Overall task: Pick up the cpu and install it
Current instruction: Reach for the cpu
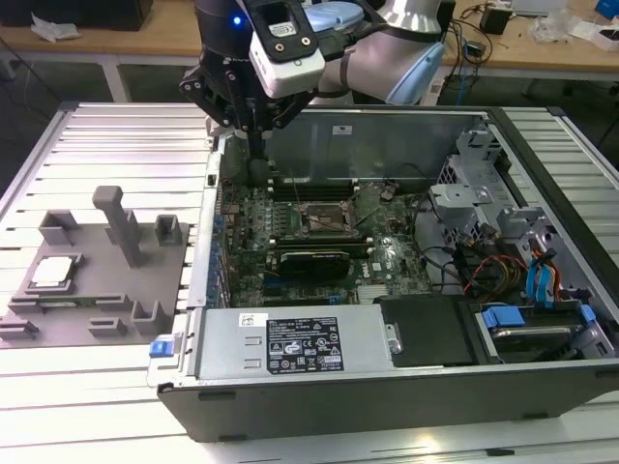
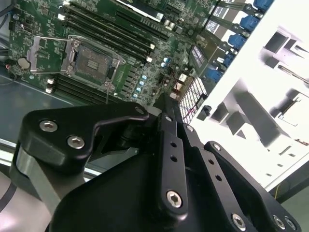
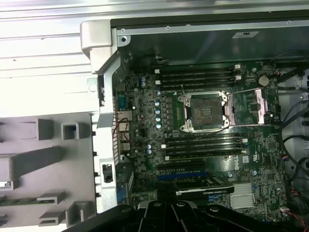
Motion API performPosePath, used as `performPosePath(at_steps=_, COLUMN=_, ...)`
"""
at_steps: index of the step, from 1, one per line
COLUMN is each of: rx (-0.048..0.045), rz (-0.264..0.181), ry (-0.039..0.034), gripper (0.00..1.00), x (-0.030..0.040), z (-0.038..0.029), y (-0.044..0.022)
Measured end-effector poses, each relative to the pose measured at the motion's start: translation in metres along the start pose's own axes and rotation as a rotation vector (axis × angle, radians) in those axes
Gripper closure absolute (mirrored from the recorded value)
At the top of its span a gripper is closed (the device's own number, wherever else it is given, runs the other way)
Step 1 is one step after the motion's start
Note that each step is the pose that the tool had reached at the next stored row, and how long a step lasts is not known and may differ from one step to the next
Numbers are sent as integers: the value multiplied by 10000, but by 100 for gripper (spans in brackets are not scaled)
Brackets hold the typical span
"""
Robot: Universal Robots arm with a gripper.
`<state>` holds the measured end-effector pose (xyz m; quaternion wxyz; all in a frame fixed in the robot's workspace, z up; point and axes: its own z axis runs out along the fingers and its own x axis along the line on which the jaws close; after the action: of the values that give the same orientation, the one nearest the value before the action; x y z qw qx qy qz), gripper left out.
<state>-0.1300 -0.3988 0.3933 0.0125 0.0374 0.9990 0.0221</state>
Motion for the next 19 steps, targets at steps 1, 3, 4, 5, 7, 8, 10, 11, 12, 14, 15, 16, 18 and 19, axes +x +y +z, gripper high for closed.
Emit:
performPosePath(at_steps=1, rx=-1, rz=0, ry=0, gripper=89, x=14, z=0, y=-1)
performPosePath(at_steps=3, rx=0, rz=-1, ry=0, gripper=89, x=37, z=-1, y=-3)
performPosePath(at_steps=4, rx=0, rz=0, ry=-1, gripper=89, x=47, z=-1, y=-4)
performPosePath(at_steps=5, rx=0, rz=0, ry=0, gripper=89, x=52, z=-1, y=-4)
performPosePath(at_steps=7, rx=0, rz=0, ry=0, gripper=89, x=70, z=-2, y=-5)
performPosePath(at_steps=8, rx=0, rz=0, ry=0, gripper=89, x=91, z=-3, y=-7)
performPosePath(at_steps=10, rx=0, rz=0, ry=0, gripper=89, x=111, z=-3, y=-8)
performPosePath(at_steps=11, rx=0, rz=0, ry=0, gripper=89, x=118, z=-3, y=-9)
performPosePath(at_steps=12, rx=1, rz=0, ry=0, gripper=89, x=127, z=-4, y=-10)
performPosePath(at_steps=14, rx=-1, rz=0, ry=-2, gripper=89, x=157, z=-4, y=-12)
performPosePath(at_steps=15, rx=0, rz=1, ry=-2, gripper=89, x=167, z=-5, y=-12)
performPosePath(at_steps=16, rx=0, rz=0, ry=-2, gripper=89, x=176, z=-5, y=-13)
performPosePath(at_steps=18, rx=0, rz=0, ry=-3, gripper=89, x=199, z=-6, y=-15)
performPosePath(at_steps=19, rx=0, rz=-1, ry=-4, gripper=89, x=215, z=-6, y=-16)
